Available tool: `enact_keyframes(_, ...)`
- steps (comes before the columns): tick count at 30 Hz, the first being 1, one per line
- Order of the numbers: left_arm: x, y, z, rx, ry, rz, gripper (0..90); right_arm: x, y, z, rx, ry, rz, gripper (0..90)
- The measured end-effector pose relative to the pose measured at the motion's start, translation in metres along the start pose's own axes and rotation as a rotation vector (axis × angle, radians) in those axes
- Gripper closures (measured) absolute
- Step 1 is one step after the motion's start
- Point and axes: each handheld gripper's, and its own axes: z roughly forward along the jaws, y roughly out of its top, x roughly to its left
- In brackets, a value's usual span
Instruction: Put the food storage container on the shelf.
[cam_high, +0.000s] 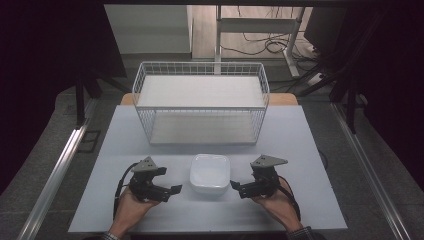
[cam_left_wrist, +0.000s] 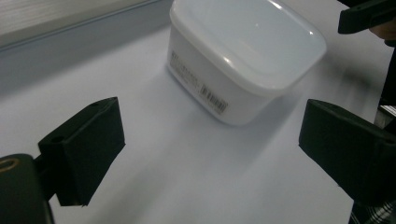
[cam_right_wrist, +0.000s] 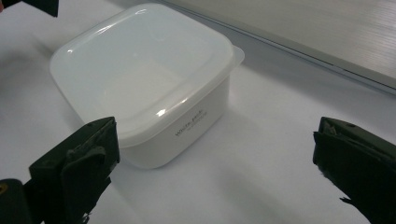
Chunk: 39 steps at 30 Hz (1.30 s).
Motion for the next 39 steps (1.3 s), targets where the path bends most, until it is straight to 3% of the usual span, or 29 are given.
enact_keyframes(7, 0.002, 0.024, 0.021, 0.006, -0.024, 0.034, 7.5, 0.002, 0.014, 0.008, 0.037, 0.02, 0.026, 7.9)
enact_keyframes(14, 0.005, 0.041, 0.047, 0.036, -0.068, 0.037, 12.8, 0.001, 0.026, 0.025, 0.045, 0.053, 0.054, 16.4)
enact_keyframes(17, 0.008, 0.041, 0.061, 0.082, -0.1, 0.014, 12.7, 0.001, 0.026, 0.035, 0.079, 0.084, 0.073, 18.6)
enact_keyframes(19, 0.011, 0.039, 0.065, 0.091, -0.162, -0.019, 13.1, 0.002, 0.026, 0.037, 0.087, 0.119, 0.103, 21.7)
enact_keyframes(20, 0.011, 0.039, 0.066, 0.093, -0.172, -0.028, 14.6, 0.001, 0.026, 0.038, 0.093, 0.133, 0.114, 25.3)
enact_keyframes(22, 0.009, 0.038, 0.063, 0.1, -0.17, -0.027, 16.5, 0.0, 0.027, 0.037, 0.12, 0.166, 0.153, 28.7)
enact_keyframes(25, 0.006, 0.034, 0.055, 0.091, -0.164, -0.034, 24.3, 0.001, 0.026, 0.034, 0.142, 0.168, 0.186, 33.5)
enact_keyframes(29, 0.006, 0.027, 0.039, 0.064, -0.159, -0.071, 46.9, 0.003, 0.026, 0.024, 0.153, 0.161, 0.207, 48.2)
enact_keyframes(32, 0.004, 0.024, 0.032, 0.045, -0.167, -0.104, 58.8, -0.001, 0.022, 0.016, 0.128, 0.191, 0.254, 60.4)
enact_keyframes(34, 0.0, 0.022, 0.03, 0.037, -0.153, -0.112, 62.1, -0.002, 0.02, 0.013, 0.116, 0.21, 0.279, 63.9)
enact_keyframes(36, -0.003, 0.021, 0.027, 0.023, -0.141, -0.125, 64.7, -0.002, 0.018, 0.01, 0.1, 0.214, 0.304, 67.2)
enact_keyframes(39, -0.003, 0.018, 0.023, -0.019, -0.16, -0.157, 74.8, -0.001, 0.017, 0.004, 0.058, 0.196, 0.311, 75.5)
